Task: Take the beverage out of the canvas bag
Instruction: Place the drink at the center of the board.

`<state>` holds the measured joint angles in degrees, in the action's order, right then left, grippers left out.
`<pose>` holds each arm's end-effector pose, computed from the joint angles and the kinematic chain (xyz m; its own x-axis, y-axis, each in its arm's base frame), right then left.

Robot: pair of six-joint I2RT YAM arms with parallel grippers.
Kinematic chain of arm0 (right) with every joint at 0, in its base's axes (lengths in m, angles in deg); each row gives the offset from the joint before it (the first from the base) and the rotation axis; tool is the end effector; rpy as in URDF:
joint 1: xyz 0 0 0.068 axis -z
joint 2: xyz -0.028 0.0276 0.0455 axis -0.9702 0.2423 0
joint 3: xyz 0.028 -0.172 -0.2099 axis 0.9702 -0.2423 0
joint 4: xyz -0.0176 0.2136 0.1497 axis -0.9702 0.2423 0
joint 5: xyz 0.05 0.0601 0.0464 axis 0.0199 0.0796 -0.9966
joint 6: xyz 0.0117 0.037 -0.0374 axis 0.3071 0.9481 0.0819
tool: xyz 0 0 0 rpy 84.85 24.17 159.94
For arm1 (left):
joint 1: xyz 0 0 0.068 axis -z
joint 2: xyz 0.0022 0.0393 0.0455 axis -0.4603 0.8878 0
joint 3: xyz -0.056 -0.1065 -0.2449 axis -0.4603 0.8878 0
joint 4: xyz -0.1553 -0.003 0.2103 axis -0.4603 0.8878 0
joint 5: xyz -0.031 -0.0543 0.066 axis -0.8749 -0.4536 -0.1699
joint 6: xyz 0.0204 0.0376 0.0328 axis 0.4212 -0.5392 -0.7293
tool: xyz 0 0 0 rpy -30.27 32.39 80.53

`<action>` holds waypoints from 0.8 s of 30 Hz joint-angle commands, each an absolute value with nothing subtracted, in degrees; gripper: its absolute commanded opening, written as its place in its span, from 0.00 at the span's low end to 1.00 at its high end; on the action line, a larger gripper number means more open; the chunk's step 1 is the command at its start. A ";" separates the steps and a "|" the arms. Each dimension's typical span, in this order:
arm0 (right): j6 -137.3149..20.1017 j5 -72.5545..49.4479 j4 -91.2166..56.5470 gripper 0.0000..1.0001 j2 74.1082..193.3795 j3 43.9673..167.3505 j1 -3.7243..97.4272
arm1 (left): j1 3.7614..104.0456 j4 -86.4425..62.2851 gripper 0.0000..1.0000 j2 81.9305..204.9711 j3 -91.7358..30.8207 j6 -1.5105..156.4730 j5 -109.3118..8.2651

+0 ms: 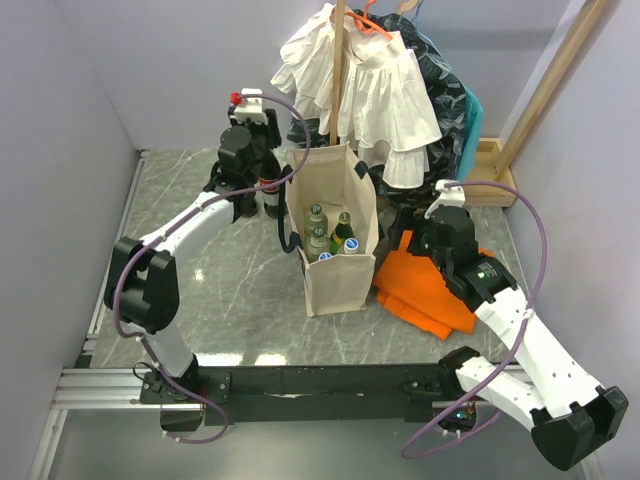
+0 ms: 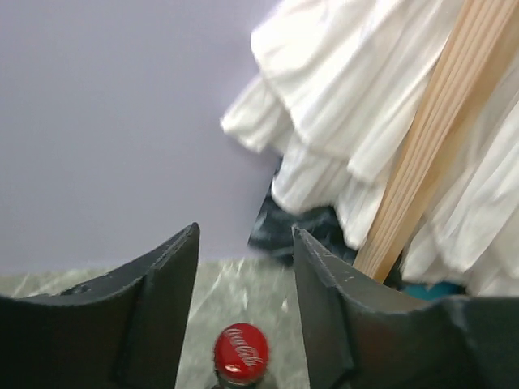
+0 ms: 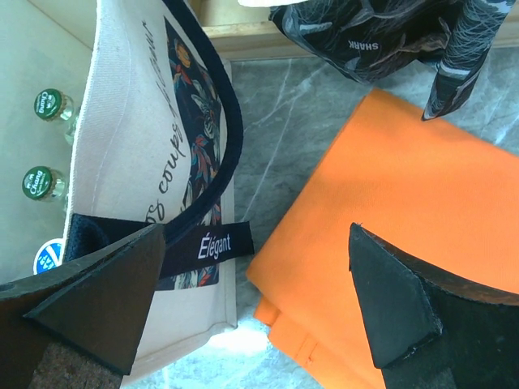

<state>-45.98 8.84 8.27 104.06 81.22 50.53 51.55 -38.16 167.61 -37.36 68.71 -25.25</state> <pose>0.1820 0.0779 0.3306 -0.4587 0.1412 -0.8773 -0.0932 0.9742 0.2056 0.3888 -0.1628 0.3588 0.1157 -0.1033 -0.9879 0.1325 0.9873 -0.0877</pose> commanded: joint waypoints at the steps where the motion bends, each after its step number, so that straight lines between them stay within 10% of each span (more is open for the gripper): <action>1: -46.09 8.92 6.77 1.00 102.41 81.27 50.84 | 52.10 -43.99 0.57 163.58 -38.80 69.42 -24.51; 24: -46.79 6.46 8.43 1.00 100.30 82.93 50.84 | 55.53 -26.87 0.83 151.55 -40.99 71.96 -34.69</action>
<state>-45.98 8.16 8.35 101.50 81.20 50.53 54.58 -33.50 156.66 -37.53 69.96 -28.61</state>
